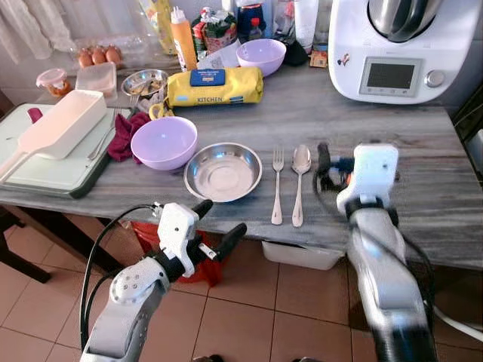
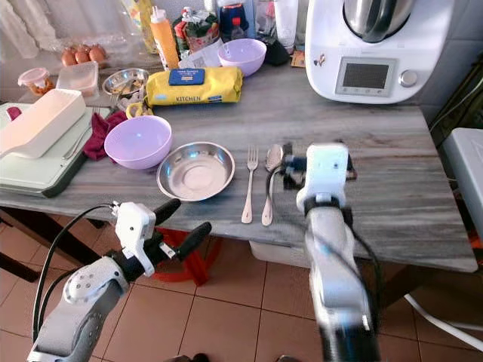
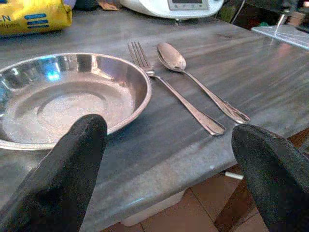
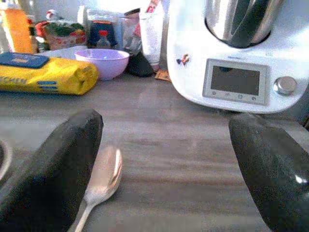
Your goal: Setting the table
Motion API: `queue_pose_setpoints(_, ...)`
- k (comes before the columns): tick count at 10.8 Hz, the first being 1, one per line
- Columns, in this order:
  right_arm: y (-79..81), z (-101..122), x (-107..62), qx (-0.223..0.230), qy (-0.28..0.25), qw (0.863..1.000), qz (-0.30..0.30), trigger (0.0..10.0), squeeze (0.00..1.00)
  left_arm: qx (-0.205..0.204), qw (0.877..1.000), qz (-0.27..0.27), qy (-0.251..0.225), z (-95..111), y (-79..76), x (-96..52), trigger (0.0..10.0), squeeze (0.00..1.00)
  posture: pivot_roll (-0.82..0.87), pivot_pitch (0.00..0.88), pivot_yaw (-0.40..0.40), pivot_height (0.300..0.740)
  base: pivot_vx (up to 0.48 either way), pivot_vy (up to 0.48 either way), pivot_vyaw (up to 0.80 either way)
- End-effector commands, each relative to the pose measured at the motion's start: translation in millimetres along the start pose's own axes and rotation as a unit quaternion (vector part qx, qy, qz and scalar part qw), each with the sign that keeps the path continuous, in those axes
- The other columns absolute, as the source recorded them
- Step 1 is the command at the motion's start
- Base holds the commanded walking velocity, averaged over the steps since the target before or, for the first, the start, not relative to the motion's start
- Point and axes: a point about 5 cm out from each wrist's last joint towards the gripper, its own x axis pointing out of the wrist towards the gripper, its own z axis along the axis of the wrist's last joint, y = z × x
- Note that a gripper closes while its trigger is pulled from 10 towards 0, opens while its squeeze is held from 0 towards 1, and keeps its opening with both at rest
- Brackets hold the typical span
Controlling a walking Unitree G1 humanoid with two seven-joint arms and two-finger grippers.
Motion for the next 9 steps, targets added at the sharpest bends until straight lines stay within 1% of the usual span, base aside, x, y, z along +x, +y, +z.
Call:
queue_pose_setpoints(1, -1.2, 9.4, -9.1, -0.003, -0.021, 1.000, 0.013, 10.0, 0.00, 0.004, 1.000, 0.013, 0.002, -0.8, 5.6, -3.3, 10.0, 0.00, -0.06, 0.090, 0.099, 0.740, 0.000, 0.000, 0.00)
queue_pose_setpoints(2, -7.3, 1.6, -19.9, -0.020, -0.010, 1.000, 0.016, 10.0, 0.00, 0.002, 1.000, 0.015, 0.001, -0.7, 6.1, -3.8, 10.0, 0.00, -0.06, 0.082, 0.097, 0.740, 0.000, 0.000, 0.00)
queue_pose_setpoints(3, -16.2, -8.8, -31.2, -0.018, 0.017, 1.000, 0.007, 10.0, 0.00, 0.001, 1.000, 0.016, -0.001, -0.8, 6.3, -4.6, 10.0, 0.00, -0.06, 0.079, 0.097, 0.740, 0.000, 0.000, 0.00)
queue_pose_setpoints(4, -21.4, -11.6, -38.0, -0.014, 0.028, 1.000, 0.005, 10.0, 0.00, 0.000, 1.000, 0.016, -0.003, -1.3, 7.4, -5.5, 10.0, 0.00, -0.08, 0.073, 0.098, 0.740, 0.000, 0.000, 0.00)
queue_pose_setpoints(5, -20.7, -10.3, -40.1, 0.010, 0.033, 0.999, 0.004, 10.0, 0.00, 0.000, 0.999, 0.037, -0.010, -0.5, 11.0, -3.4, 10.0, 0.00, -0.09, 0.070, 0.102, 0.740, 0.000, 0.000, 0.00)
queue_pose_setpoints(6, -19.1, -10.9, -39.7, 0.032, 0.040, 0.999, -0.001, 10.0, 0.00, 0.013, 0.998, 0.059, -0.011, -0.4, 13.5, -1.8, 10.0, 0.00, -0.09, 0.071, 0.103, 0.740, 0.000, 0.000, 0.00)
queue_pose_setpoints(7, -17.5, -10.6, -37.8, 0.064, 0.047, 0.997, -0.010, 10.0, 0.00, 0.027, 0.995, 0.097, -0.007, -0.9, 17.3, 0.4, 10.0, 0.00, -0.09, 0.072, 0.104, 0.740, 0.000, 0.000, 0.00)
queue_pose_setpoints(8, -14.4, -8.9, -35.7, 0.064, 0.046, 0.997, -0.003, 10.0, 0.00, 0.033, 0.990, 0.137, -0.005, -1.5, 17.2, 4.0, 10.0, 0.00, -0.09, 0.072, 0.105, 0.740, 0.000, 0.000, 0.00)
queue_pose_setpoints(9, -13.8, -11.1, -34.5, 0.068, 0.056, 0.996, -0.007, 10.0, 0.00, 0.044, 0.985, 0.166, -0.014, 0.8, 19.1, 5.3, 10.0, 0.00, -0.09, 0.072, 0.106, 0.740, 0.000, 0.000, -0.76)
